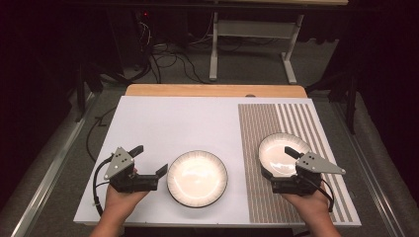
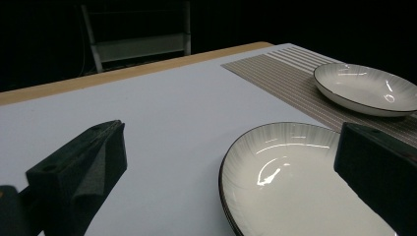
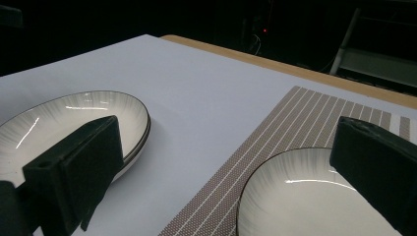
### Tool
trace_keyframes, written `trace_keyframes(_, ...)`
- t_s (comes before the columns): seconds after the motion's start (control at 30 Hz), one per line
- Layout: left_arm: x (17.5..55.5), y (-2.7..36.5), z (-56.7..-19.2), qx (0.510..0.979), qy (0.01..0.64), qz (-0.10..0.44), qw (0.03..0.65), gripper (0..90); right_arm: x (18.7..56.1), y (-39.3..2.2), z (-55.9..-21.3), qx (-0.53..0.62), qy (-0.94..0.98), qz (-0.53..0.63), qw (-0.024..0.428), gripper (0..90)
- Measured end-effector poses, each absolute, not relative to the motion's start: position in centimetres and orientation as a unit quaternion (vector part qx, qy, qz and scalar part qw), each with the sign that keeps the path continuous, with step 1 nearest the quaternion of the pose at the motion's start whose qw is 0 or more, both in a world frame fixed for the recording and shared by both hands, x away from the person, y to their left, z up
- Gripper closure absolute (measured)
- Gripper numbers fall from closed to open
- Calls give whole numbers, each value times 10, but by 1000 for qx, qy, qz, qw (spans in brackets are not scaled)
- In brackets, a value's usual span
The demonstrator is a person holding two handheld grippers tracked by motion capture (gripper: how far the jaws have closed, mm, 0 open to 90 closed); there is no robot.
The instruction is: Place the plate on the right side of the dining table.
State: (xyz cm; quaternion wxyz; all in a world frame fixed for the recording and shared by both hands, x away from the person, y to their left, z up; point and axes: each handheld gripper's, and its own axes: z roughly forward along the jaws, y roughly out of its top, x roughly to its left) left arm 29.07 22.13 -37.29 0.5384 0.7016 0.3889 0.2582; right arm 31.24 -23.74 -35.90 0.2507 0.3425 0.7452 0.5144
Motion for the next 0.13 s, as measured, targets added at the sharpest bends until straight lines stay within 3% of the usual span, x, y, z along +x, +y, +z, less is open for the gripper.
trace_keyframes(0.13,291,222,-372,698,389,258,543,2,312,-240,-360,342,748,512,249,6)
